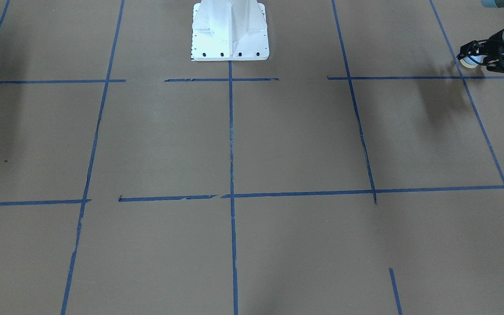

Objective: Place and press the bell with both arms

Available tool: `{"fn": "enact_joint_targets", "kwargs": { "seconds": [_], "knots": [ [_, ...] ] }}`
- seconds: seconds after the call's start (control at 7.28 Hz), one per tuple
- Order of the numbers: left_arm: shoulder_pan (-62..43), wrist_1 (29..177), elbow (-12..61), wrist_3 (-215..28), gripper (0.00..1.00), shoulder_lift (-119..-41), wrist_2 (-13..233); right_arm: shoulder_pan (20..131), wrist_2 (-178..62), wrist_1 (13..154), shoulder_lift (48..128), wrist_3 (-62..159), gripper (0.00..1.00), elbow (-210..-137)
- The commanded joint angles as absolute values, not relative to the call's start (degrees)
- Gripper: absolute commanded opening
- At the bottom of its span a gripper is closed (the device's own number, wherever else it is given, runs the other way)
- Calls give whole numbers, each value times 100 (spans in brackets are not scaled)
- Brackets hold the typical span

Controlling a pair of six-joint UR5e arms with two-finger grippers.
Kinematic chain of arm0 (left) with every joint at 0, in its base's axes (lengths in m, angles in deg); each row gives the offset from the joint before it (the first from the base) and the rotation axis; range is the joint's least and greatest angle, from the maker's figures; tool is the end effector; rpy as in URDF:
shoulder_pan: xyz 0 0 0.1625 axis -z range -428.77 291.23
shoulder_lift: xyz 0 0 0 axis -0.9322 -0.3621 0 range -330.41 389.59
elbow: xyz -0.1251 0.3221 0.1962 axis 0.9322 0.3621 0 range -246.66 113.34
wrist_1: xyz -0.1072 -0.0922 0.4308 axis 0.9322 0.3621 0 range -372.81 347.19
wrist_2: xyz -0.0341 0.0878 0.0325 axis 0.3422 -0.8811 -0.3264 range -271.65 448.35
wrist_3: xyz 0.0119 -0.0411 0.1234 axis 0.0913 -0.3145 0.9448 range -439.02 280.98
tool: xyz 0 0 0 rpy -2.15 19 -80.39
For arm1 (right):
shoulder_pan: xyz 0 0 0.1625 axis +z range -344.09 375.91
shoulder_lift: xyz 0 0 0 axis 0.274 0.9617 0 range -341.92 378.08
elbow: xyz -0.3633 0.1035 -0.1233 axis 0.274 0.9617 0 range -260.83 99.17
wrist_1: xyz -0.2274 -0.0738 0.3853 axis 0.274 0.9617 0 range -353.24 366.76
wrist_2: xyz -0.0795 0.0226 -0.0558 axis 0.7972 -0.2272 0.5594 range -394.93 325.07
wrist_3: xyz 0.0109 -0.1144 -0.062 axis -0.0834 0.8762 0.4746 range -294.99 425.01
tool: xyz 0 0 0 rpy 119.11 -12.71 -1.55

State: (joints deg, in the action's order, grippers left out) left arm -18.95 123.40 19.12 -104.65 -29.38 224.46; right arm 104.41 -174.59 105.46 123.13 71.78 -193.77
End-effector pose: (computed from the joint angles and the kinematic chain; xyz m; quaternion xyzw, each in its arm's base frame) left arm 0.1404 -0.2270 0.8231 -0.1380 0.3750 0.1531 0.9038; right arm 0.0228 -0.4254 0.5726 0.0129 -0.4198 -0.0625 0.9054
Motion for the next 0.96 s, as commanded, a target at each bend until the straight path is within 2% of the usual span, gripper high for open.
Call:
{"fn": "enact_joint_targets", "kwargs": {
  "seconds": [0.0,0.14,0.27,0.55,0.82],
  "knots": [
    [-1929,12334,1895,-10495,65,-2939,22467,10441,-17468,10538,12320,7178,100,-19377],
    [-1929,12351,1938,-10495,29,-2939,22476,10441,-17468,10538,12320,7169,100,-19386],
    [-1929,12595,2156,-10573,7,-2956,22624,10441,-17468,10538,12311,7178,100,-19386],
    [-1920,12615,3471,-11589,4,-3035,22634,10441,-17476,10546,12311,7169,100,-19386],
    [-1903,12597,3731,-12372,4,-3831,22625,10424,-17512,10538,12302,7169,100,-19377]
  ]
}}
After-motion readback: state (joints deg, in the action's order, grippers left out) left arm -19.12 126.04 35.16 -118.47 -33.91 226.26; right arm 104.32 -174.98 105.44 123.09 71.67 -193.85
